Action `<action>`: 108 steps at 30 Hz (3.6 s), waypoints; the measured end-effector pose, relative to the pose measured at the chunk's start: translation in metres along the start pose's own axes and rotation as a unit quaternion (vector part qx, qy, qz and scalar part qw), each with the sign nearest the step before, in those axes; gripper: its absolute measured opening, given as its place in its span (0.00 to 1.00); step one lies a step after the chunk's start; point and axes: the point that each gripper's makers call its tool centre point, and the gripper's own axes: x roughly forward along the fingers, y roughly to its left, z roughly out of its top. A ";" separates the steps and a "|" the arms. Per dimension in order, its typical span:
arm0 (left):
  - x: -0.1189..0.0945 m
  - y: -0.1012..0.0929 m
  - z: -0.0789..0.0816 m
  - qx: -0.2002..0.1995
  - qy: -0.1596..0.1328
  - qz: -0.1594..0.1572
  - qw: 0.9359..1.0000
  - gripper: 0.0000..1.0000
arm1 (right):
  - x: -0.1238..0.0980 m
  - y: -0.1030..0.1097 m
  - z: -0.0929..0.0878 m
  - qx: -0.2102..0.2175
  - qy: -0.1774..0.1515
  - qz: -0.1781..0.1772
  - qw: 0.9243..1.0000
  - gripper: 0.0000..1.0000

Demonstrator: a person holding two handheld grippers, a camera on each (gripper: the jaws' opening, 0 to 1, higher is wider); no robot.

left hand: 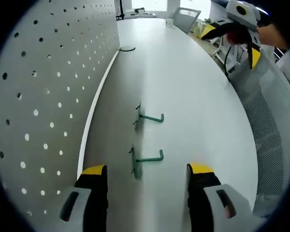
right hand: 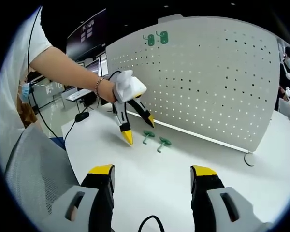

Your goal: Insert the hook assembly into the mounting plate slot until the hook locks in place.

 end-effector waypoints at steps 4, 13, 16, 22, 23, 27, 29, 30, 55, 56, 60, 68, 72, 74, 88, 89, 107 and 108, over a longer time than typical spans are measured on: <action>0.004 0.001 -0.003 0.000 0.006 -0.002 1.000 0.65 | -0.001 0.000 0.001 0.001 -0.002 0.000 1.000 0.62; 0.006 0.002 -0.002 -0.007 0.007 0.000 1.000 0.62 | -0.003 -0.003 0.003 0.006 -0.006 -0.003 1.000 0.59; 0.007 0.002 -0.001 -0.003 0.006 0.001 1.000 0.62 | -0.004 -0.003 0.004 0.006 -0.008 -0.004 1.000 0.59; 0.007 0.003 -0.001 -0.005 0.003 0.003 1.000 0.56 | -0.005 -0.003 0.005 0.007 -0.010 -0.005 1.000 0.59; 0.006 0.004 0.000 -0.007 0.001 0.004 1.000 0.51 | -0.005 -0.003 0.005 0.007 -0.010 -0.006 1.000 0.59; 0.006 0.007 -0.001 -0.020 -0.004 0.012 1.000 0.44 | -0.006 -0.004 0.006 0.012 -0.015 -0.009 1.000 0.59; 0.006 0.007 -0.001 -0.021 -0.004 0.012 1.000 0.43 | -0.006 -0.004 0.006 0.012 -0.014 -0.010 1.000 0.58; 0.006 0.007 -0.001 -0.023 -0.005 0.013 1.000 0.42 | -0.007 -0.004 0.006 0.011 -0.013 -0.010 1.000 0.58; 0.003 0.017 -0.004 -0.056 0.002 0.050 0.997 0.11 | -0.011 -0.009 0.008 0.016 -0.020 -0.021 0.999 0.57; 0.003 0.017 -0.004 -0.057 0.003 0.052 0.997 0.11 | -0.012 -0.008 0.008 0.016 -0.020 -0.021 0.999 0.57; 0.003 0.018 -0.005 -0.046 0.007 0.060 0.997 0.06 | -0.012 -0.009 0.008 0.016 -0.019 -0.022 0.999 0.57; 0.002 0.020 -0.005 -0.038 0.010 0.069 0.997 0.04 | -0.013 -0.009 0.007 0.017 -0.020 -0.022 0.999 0.57; 0.002 0.020 -0.004 -0.037 0.011 0.069 0.997 0.04 | -0.013 -0.009 0.007 0.017 -0.020 -0.023 0.999 0.57; 0.002 0.020 -0.004 -0.036 0.011 0.069 0.997 0.04 | -0.013 -0.010 0.007 0.017 -0.021 -0.024 0.999 0.57; 0.002 0.023 -0.004 -0.033 -0.003 0.079 0.996 0.03 | -0.014 -0.010 0.008 0.018 -0.022 -0.024 0.999 0.57; 0.002 0.023 -0.003 -0.032 -0.011 0.082 0.996 0.03 | -0.014 -0.010 0.008 0.018 -0.022 -0.024 0.999 0.57; -0.024 0.023 0.023 -0.061 -0.155 0.122 0.978 0.03 | -0.014 -0.010 0.010 0.020 -0.033 -0.025 0.999 0.57; -0.027 0.023 0.025 -0.063 -0.163 0.123 0.977 0.03 | -0.014 -0.010 0.010 0.020 -0.033 -0.025 0.999 0.57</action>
